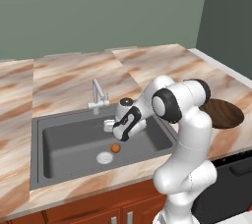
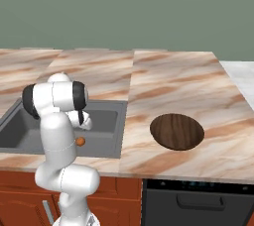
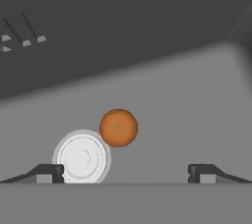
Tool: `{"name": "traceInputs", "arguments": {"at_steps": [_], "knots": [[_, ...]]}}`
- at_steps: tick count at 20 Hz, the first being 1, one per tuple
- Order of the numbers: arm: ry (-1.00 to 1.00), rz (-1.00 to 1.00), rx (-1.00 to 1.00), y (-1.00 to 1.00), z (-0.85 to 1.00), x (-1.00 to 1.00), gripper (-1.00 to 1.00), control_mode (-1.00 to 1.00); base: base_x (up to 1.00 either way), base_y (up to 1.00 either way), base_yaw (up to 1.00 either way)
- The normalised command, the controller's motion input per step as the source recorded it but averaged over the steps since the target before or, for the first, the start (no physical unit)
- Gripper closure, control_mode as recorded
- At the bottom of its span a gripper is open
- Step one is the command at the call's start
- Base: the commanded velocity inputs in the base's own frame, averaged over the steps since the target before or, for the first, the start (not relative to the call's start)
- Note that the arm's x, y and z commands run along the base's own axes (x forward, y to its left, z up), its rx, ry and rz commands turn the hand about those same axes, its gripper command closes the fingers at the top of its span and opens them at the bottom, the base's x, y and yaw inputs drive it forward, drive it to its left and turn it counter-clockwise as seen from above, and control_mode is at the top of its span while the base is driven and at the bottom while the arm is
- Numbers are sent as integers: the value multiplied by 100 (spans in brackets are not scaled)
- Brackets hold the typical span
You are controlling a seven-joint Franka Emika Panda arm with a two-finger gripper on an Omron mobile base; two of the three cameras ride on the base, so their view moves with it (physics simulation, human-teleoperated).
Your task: Pick the potatos from the cabinet and place them in one bowl. Pick the tangerine from the sink and place it in the other bowl.
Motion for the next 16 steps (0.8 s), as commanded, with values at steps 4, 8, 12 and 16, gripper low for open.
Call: {"name": "traceInputs", "arguments": {"at_steps": [4, 8, 12, 16], "knots": [[5, 0, 0, 0, -6, 0, -100, -100, 0, 0, 0], [4, 0, 0, 0, -31, 1, -100, -100, 0, 0, 0], [1, 0, 0, 0, -26, 0, -100, -100, 0, 0, 0], [0, 0, 0, 0, -33, 6, -100, -100, 0, 0, 0]]}}
